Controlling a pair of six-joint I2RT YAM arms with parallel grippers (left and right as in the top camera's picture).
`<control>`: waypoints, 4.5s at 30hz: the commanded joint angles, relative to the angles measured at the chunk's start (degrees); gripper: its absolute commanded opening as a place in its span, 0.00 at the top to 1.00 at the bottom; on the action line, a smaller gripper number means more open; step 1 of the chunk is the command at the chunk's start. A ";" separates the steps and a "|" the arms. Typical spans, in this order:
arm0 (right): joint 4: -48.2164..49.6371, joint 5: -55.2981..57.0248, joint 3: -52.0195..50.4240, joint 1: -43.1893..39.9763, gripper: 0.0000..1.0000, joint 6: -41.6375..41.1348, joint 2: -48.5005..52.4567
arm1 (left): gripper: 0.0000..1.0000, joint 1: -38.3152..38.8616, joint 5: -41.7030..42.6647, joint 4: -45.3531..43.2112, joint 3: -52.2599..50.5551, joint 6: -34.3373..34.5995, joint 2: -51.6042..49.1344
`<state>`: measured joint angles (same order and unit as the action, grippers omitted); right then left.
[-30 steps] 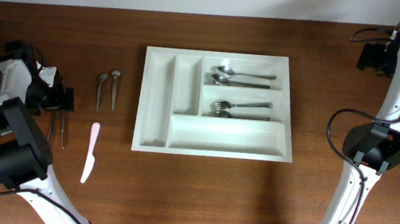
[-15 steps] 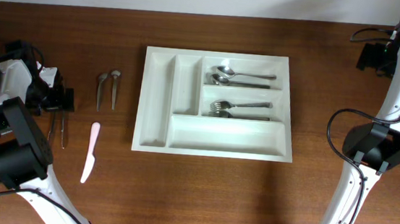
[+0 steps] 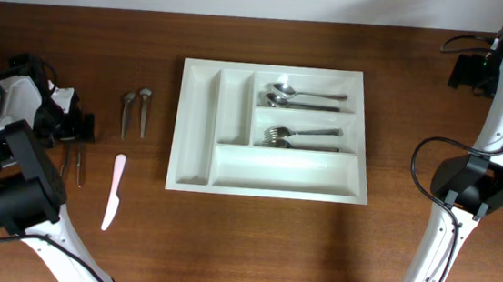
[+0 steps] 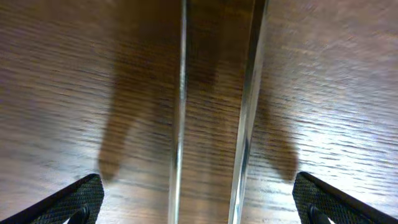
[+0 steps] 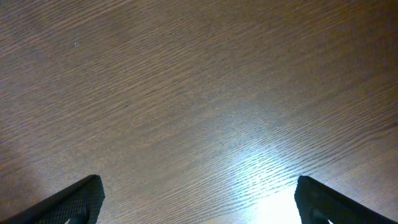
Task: Pack container
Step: 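Lower the left gripper and grasp the metal tweezers, then lift the tweezers and carry them over the tray's lower compartment, then lower the tweezers into the lower compartment and open the left gripper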
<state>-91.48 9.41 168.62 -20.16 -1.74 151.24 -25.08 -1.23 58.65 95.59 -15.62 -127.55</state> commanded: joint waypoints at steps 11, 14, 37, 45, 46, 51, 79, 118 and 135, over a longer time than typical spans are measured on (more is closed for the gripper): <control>0.02 0.09 0.02 -0.02 0.02 -0.70 0.39 | 0.11 -0.20 -0.09 0.07 0.46 -0.96 -2.84; 0.02 0.09 0.02 -0.02 0.01 -0.70 0.39 | 0.40 -0.20 -0.09 -0.11 0.46 -0.96 -2.84; 0.02 0.09 0.02 -0.02 0.01 -0.68 0.39 | 0.98 2.16 0.37 12.07 22.38 -0.79 -2.84; 0.02 0.09 0.02 -0.02 0.01 -0.70 0.39 | 0.98 7.85 5.86 25.59 37.83 -10.10 -2.84; 0.02 0.09 0.02 -0.02 0.01 -0.70 0.39 | 0.98 8.96 7.65 27.93 39.34 -12.35 -2.84; 0.02 0.09 0.02 -0.02 0.01 -0.70 0.39 | 0.98 15.13 14.62 36.76 44.15 -20.24 -2.84; 0.02 0.09 0.02 -0.02 0.01 -0.70 0.39 | 0.97 61.77 11.96 36.57 43.23 -34.18 -3.06; 0.02 0.09 0.02 -0.02 0.01 -0.68 0.39 | 0.81 63.56 11.47 14.75 16.76 -34.16 -3.80; 0.02 0.09 0.02 -0.02 0.01 -0.70 0.39 | 0.66 63.56 11.54 15.72 16.83 -34.16 -3.80</control>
<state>-91.48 9.41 168.62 -20.16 -1.72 151.24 38.30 10.07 74.15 112.38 -49.04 -130.85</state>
